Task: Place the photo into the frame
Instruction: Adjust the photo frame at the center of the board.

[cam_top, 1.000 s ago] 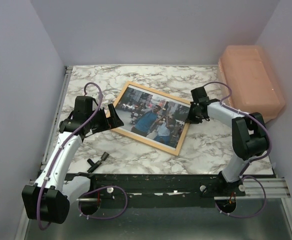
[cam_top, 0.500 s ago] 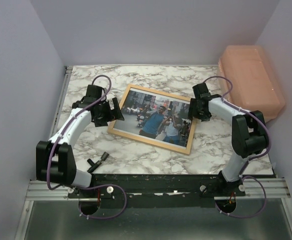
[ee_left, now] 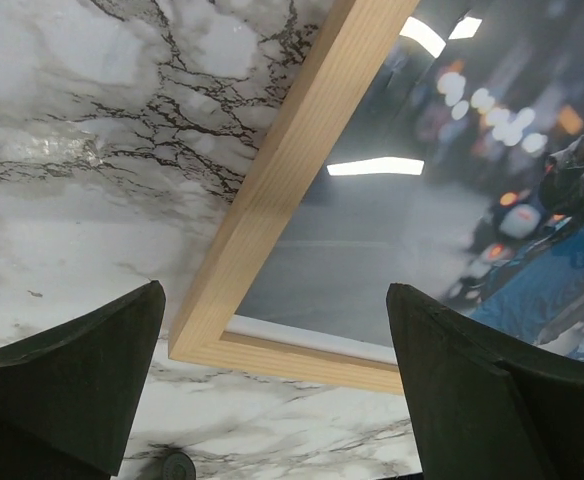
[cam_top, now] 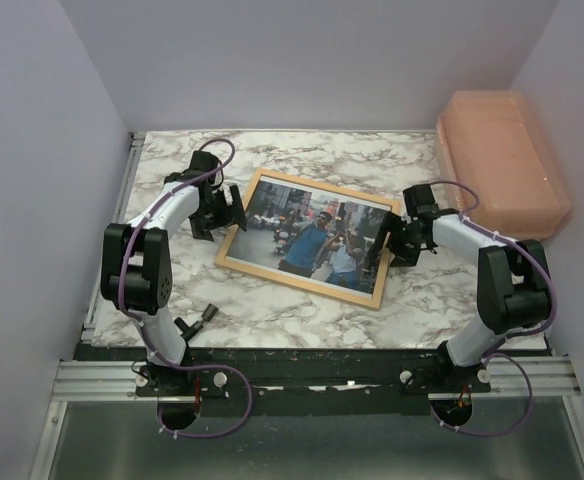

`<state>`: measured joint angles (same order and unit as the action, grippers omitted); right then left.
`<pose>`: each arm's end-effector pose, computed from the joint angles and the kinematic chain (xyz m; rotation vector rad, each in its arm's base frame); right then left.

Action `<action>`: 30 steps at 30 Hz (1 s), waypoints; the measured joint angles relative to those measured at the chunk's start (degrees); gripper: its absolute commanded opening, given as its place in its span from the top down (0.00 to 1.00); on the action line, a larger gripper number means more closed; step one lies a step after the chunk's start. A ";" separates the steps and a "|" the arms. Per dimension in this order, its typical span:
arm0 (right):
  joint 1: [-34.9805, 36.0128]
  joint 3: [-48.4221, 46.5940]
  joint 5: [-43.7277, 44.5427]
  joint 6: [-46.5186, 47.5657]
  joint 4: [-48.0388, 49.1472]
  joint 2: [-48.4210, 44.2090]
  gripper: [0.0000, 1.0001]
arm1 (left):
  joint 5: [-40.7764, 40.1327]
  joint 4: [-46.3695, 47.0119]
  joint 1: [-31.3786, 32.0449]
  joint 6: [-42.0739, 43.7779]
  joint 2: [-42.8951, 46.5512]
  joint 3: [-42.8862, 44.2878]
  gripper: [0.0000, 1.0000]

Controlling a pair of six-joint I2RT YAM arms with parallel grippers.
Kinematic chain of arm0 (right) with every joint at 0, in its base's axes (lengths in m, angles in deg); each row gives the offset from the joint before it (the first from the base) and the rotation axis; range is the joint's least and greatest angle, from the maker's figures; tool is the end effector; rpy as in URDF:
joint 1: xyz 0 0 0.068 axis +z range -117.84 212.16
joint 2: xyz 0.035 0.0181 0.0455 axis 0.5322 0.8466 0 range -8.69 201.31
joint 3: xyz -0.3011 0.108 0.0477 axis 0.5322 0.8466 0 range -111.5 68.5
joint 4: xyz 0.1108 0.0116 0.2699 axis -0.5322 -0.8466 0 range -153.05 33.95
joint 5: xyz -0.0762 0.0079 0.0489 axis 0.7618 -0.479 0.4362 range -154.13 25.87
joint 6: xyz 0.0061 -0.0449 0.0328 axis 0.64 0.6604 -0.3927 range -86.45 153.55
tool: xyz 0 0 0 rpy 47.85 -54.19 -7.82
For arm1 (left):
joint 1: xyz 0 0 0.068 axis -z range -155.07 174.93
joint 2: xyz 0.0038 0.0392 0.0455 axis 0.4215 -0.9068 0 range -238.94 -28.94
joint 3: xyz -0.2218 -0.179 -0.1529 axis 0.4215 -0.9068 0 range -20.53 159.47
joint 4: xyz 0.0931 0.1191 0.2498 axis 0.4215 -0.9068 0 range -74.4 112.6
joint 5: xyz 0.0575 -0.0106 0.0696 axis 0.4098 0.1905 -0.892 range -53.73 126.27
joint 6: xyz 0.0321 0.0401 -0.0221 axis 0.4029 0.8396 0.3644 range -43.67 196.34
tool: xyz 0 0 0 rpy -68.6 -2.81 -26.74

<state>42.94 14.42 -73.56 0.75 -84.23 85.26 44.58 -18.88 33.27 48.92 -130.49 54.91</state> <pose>0.3279 0.0689 0.1931 0.4934 2.7737 0.4185 0.3965 -0.0637 0.2513 -0.4229 2.7593 -0.3629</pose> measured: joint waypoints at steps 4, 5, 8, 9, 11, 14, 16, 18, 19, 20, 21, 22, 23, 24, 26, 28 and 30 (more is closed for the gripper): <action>-0.09 1.14 -4.11 -1.68 2.19 -0.26 0.27 | 0.04 -1.79 0.00 1.11 -2.60 0.11 0.06; -0.11 1.22 -4.59 -1.86 2.38 -0.26 0.27 | 0.07 -2.19 0.00 1.29 -3.17 0.11 0.06; -0.28 1.25 -5.60 -2.19 2.78 -0.04 0.28 | 0.57 -3.63 0.02 2.08 -4.90 0.37 0.06; -0.28 1.25 -5.77 -2.19 2.84 0.07 0.29 | 0.79 -4.33 0.04 2.36 -5.44 0.66 0.06; -0.28 1.18 -5.99 -2.19 2.89 0.26 0.30 | 1.31 -5.18 0.22 2.75 -6.05 1.03 0.06; -0.31 0.79 -6.01 -2.10 2.62 0.68 0.30 | 2.21 -6.62 0.76 3.30 -6.36 1.46 0.07; -0.31 0.15 -5.99 -1.84 1.95 1.14 0.30 | 2.12 -7.61 1.75 4.46 -6.71 2.12 0.07; -0.31 -0.52 -5.84 -1.46 1.31 1.62 0.30 | 1.88 -8.13 2.34 5.31 -6.86 2.16 0.07; -0.31 -0.92 -5.64 -1.20 0.96 1.88 0.29 | 1.88 -8.37 2.64 5.55 -6.86 2.10 0.07; -0.31 -1.38 -5.42 -0.92 0.55 2.16 0.29 | 1.88 -8.44 2.86 5.64 -6.86 1.97 0.07; -0.31 -1.79 -5.20 -0.68 0.13 2.45 0.29 | 1.88 -8.46 3.13 5.75 -6.82 1.75 0.07; -0.31 -2.51 -4.83 -0.24 -0.44 2.91 0.29 | 1.88 -8.46 3.43 5.81 -6.71 1.44 0.07; -0.31 -3.21 -4.50 0.02 -0.94 3.34 0.29 | 1.88 -8.44 3.87 5.81 -6.47 1.03 0.07; -0.33 -3.93 -4.00 0.39 -1.42 3.78 0.29 | 1.88 -8.37 4.37 5.88 -6.14 0.50 0.07; -0.59 -5.35 -2.78 1.18 -2.10 4.70 0.28 | 1.88 -8.35 5.64 5.88 -5.27 -0.85 0.08; -1.09 -6.88 -1.49 1.92 -2.47 5.75 0.29 | 1.99 -7.91 7.65 5.53 -3.56 -3.45 0.08; -1.68 -8.37 -0.42 2.60 -2.60 6.78 0.28 | 2.23 -7.82 9.70 4.92 -2.05 -5.62 0.08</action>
<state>41.26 6.04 -73.97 3.35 -86.83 92.04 46.81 -26.70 42.97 53.83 -132.55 49.29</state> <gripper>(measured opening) 0.715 0.928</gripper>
